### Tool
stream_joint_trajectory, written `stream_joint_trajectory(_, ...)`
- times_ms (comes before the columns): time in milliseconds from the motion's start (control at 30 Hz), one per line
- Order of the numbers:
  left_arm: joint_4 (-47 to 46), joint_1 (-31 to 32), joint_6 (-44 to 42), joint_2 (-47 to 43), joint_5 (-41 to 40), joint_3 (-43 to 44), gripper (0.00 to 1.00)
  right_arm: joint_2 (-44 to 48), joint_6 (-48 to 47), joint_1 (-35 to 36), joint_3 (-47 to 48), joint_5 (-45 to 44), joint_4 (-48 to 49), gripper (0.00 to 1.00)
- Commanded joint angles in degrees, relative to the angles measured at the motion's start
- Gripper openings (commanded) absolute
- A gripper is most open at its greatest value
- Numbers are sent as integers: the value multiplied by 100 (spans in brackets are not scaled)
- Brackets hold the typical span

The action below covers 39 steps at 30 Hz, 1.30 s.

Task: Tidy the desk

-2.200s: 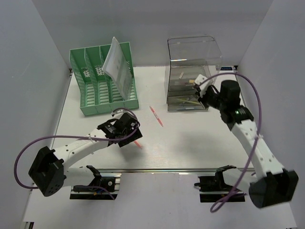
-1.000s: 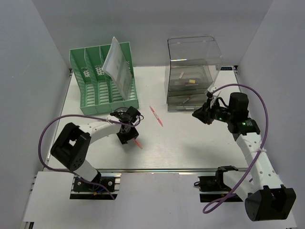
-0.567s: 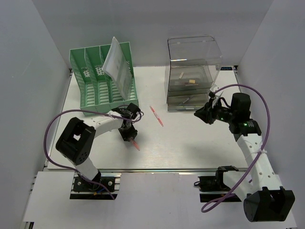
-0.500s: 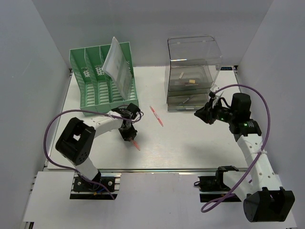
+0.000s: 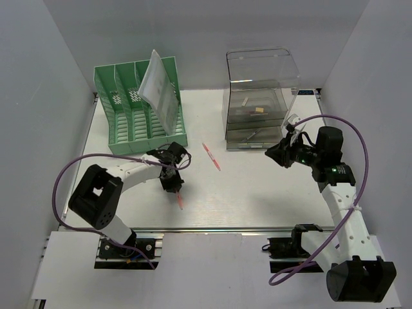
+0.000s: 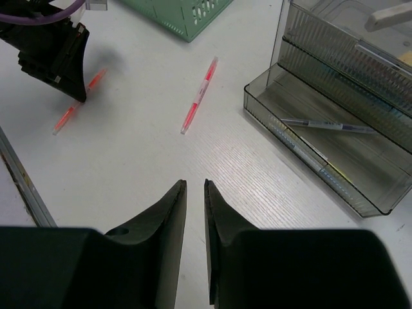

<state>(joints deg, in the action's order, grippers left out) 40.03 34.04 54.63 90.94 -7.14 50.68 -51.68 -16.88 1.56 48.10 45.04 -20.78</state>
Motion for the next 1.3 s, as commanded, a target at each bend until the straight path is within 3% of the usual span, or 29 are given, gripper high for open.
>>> stream_joint_trajectory(0,-83,137,-777,-514,142,222,0,114,45,-86,-11,190,205,23)
stream_joint_trajectory(100,-284,138,-1725,-778,704,451,0,132,45,-77,-11,198,205,23)
stream_joint_trajectory(267,-1189,190,-3624,-1253,2301,680,0,149,19,-95,-28,155,240,23)
stream_joint_trajectory(400,-2031,313,-4793,-1219,2918,1137,0,176,80,-306,-63,-99,319,22)
stream_joint_trajectory(533,-2552,428,-6241,-589,3534,1864,0,334,185,-376,-177,-521,591,22)
stream_joint_trajectory(733,-2746,665,-7955,547,3588,3017,0,598,308,-490,-327,-1023,864,22)
stream_joint_trajectory(1000,-3237,718,-9206,2182,3833,4556,0,721,344,-596,-397,-1199,1014,22)
stream_joint_trajectory(1133,-3370,718,-9365,2797,3904,5197,0,712,344,-622,-397,-1164,996,22)
stream_joint_trajectory(1267,-3957,718,-9374,3096,3729,5260,1,738,344,-631,-389,-1137,996,22)
